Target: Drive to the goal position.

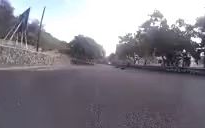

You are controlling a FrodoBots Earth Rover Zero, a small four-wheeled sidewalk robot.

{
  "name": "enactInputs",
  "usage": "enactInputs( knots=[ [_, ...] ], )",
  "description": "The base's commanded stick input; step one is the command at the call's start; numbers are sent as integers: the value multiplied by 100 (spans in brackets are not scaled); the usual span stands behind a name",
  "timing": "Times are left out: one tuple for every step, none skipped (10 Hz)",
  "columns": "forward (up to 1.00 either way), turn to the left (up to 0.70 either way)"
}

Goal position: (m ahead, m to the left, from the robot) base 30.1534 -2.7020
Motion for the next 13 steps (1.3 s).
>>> enactInputs(
  knots=[
    [70, 0],
    [70, 0],
    [70, 0],
    [70, 0],
    [70, 0],
    [70, 0],
    [70, 0],
    [70, 0],
    [70, 0],
    [70, 0],
    [70, 0],
    [70, 0],
    [70, 0]
  ],
)
